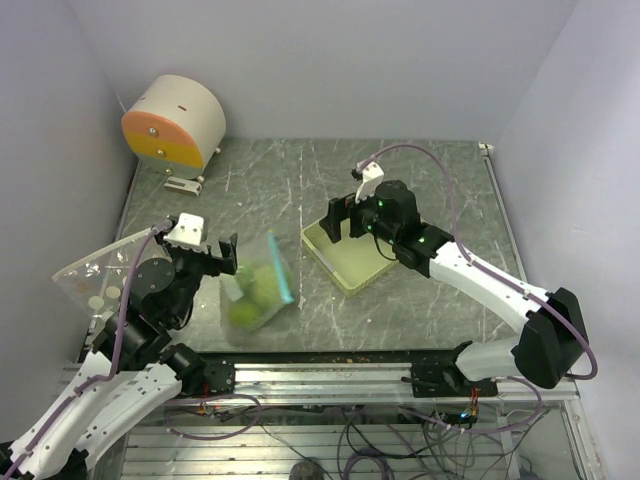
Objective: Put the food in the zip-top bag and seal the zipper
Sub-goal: Reset both arms
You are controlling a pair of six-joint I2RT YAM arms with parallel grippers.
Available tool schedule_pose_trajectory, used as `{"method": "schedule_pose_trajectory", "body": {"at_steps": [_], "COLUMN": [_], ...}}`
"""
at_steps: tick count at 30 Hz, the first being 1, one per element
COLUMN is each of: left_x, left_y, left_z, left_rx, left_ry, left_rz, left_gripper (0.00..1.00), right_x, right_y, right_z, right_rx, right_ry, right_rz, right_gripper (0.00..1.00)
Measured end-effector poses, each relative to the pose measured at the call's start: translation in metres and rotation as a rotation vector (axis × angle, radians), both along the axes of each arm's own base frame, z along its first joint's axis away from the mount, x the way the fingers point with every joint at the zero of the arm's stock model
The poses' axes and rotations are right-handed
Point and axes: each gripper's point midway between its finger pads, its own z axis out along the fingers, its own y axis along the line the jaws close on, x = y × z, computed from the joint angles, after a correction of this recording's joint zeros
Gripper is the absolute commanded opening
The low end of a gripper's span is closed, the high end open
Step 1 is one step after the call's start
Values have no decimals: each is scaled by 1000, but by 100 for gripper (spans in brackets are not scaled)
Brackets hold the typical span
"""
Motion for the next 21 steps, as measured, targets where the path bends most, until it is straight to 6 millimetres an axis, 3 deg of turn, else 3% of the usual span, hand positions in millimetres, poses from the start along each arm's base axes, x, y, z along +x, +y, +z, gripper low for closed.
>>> {"method": "schedule_pose_trajectory", "body": {"at_steps": [6, 13, 21], "left_x": [1, 0, 0], "left_y": [-8, -13, -17], "left_z": [-7, -8, -10], "left_rx": [-27, -60, -65], "left_ry": [49, 58, 67], "left_rz": [-23, -41, -53], "left_gripper": [99, 99, 99], "right_x": [3, 1, -1], "right_y": [-8, -23, -36], "right_z": [-6, -27, -25], "right_rx": [-3, -57, -68], "right_ry": [27, 72, 59], "right_rz": [-67, -126, -174], "right_gripper": [100, 100, 100]}}
